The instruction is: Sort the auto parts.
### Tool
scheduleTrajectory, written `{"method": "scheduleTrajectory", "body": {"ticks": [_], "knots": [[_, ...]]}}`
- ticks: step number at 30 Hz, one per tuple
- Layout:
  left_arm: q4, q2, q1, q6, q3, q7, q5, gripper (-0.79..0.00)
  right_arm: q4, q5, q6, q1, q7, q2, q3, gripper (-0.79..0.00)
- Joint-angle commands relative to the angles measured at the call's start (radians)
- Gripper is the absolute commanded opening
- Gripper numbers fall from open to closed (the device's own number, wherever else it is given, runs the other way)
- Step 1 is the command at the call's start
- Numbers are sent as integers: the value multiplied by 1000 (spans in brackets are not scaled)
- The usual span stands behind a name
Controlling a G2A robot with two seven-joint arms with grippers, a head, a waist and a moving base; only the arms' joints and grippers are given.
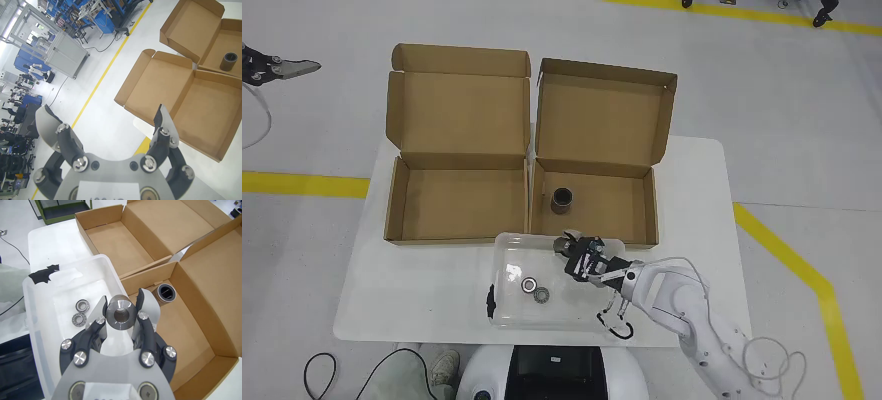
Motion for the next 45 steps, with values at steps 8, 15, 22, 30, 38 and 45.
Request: {"method": "scheduleTrajectory", "body": {"ticks": [8, 15, 22, 30, 38, 45], "knots": [[0, 0, 0, 0, 0, 0, 0, 0, 86, 73, 12, 133, 90, -13, 7, -785], [0, 0, 0, 0, 0, 0, 0, 0, 221, 128, 42, 260, 186, -36, -40, -785], [0, 0, 0, 0, 0, 0, 0, 0, 336, 167, 74, 324, 193, -54, -68, -785], [0, 0, 0, 0, 0, 0, 0, 0, 436, 165, 107, 380, 227, -73, -113, -785], [0, 0, 0, 0, 0, 0, 0, 0, 511, 153, 131, 431, 246, -93, -154, -785], [0, 0, 0, 0, 0, 0, 0, 0, 562, 154, 148, 464, 244, -112, -186, -576]]}}
